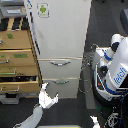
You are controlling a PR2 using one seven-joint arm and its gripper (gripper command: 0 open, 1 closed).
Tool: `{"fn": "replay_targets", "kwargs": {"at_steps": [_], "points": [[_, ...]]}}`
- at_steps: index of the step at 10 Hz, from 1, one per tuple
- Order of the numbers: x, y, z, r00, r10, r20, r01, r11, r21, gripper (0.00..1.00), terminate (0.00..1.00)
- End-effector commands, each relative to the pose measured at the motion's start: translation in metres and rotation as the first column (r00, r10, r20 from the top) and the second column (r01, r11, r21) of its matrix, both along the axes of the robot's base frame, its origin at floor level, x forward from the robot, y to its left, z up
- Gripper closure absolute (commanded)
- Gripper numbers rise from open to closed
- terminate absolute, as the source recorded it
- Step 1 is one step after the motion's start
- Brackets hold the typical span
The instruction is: Opening the fridge
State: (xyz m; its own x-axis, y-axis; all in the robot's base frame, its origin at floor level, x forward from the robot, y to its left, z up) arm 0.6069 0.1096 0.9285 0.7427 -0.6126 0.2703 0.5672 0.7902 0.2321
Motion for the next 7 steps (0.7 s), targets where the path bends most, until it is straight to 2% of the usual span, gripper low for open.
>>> {"fn": "replay_targets", "kwargs": {"at_steps": [1,7], "points": [[0.136,-0.027,0.085,0.974,0.228,-0.002,-0.228,0.972,-0.062,0.0,0.0],[0.169,-0.02,0.102,0.946,0.325,-0.009,-0.325,0.945,-0.038,0.0,0.0]]}}
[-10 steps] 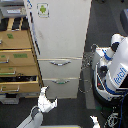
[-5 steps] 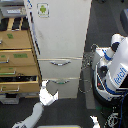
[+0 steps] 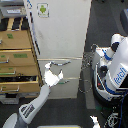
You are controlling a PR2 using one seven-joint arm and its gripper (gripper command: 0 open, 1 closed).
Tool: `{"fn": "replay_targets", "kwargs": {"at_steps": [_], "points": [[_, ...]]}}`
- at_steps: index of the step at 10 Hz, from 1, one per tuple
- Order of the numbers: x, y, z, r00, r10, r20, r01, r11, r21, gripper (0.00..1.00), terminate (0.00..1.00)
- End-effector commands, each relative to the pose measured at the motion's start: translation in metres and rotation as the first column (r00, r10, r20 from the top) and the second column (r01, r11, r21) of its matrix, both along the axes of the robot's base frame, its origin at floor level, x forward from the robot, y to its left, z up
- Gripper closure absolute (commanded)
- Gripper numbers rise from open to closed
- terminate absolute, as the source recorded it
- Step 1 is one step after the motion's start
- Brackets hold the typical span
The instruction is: Opening the fridge
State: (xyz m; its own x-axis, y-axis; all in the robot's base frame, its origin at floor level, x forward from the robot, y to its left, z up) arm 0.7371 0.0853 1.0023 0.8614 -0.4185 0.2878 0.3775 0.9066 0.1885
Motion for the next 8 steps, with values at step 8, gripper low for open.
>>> {"fn": "replay_targets", "kwargs": {"at_steps": [8], "points": [[0.104,0.077,0.067,0.969,0.242,-0.045,-0.243,0.97,-0.022,0.0,0.0]]}}
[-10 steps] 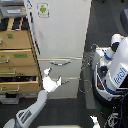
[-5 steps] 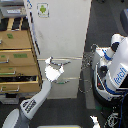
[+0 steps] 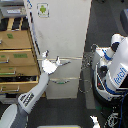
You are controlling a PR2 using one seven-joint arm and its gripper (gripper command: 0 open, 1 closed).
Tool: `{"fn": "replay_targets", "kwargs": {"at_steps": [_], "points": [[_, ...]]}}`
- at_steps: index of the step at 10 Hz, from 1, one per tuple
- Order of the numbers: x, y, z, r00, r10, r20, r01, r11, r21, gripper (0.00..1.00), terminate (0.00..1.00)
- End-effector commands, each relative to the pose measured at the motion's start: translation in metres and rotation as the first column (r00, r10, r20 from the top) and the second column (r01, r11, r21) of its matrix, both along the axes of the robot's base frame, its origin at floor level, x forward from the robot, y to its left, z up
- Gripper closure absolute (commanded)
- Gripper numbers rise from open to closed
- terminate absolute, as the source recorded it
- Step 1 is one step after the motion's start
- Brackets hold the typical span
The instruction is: Opening the fridge
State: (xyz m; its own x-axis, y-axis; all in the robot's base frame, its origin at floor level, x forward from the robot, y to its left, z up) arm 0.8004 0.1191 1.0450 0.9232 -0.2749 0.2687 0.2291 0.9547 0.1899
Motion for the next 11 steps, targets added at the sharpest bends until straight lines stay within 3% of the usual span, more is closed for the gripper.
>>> {"fn": "replay_targets", "kwargs": {"at_steps": [1,6,11], "points": [[0.044,0.052,0.029,0.996,0.091,-0.021,-0.092,0.995,-0.038,0.0,0.0],[0.054,0.115,0.059,0.993,0.12,0.017,-0.121,0.992,0.042,0.0,0.0],[0.078,0.13,0.046,0.992,0.123,0.004,-0.123,0.99,0.065,0.0,0.0]]}}
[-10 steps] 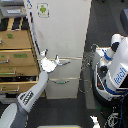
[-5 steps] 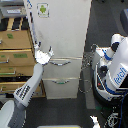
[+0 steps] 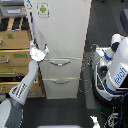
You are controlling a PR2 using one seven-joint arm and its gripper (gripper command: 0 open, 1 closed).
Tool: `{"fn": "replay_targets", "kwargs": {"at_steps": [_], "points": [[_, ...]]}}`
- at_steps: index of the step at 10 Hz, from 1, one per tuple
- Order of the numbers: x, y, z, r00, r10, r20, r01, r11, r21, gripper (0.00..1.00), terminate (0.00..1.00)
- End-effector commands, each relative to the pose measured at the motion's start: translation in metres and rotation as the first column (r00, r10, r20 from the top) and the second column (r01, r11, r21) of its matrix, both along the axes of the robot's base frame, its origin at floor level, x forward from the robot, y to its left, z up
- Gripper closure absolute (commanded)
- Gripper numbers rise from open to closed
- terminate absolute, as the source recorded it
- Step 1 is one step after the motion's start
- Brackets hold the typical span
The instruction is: Opening the fridge
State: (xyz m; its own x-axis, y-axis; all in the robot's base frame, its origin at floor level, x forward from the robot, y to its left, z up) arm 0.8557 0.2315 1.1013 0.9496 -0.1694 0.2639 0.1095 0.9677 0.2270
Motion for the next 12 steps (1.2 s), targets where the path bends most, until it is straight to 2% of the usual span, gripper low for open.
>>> {"fn": "replay_targets", "kwargs": {"at_steps": [1,2,9,11,12], "points": [[0.027,0.021,-0.013,0.999,0.003,-0.033,-0.004,1.0,-0.03,0.0,0.0],[0.036,0.037,-0.016,0.997,0.03,-0.07,-0.038,0.993,-0.115,0.0,0.0],[0.059,0.052,-0.024,0.995,0.028,-0.101,-0.045,0.985,-0.169,0.0,0.0],[0.072,0.04,-0.027,0.988,-0.019,-0.153,-0.022,0.967,-0.255,0.0,0.0],[0.074,0.037,-0.03,0.984,-0.046,-0.171,-0.008,0.954,-0.3,1.0,0.0]]}}
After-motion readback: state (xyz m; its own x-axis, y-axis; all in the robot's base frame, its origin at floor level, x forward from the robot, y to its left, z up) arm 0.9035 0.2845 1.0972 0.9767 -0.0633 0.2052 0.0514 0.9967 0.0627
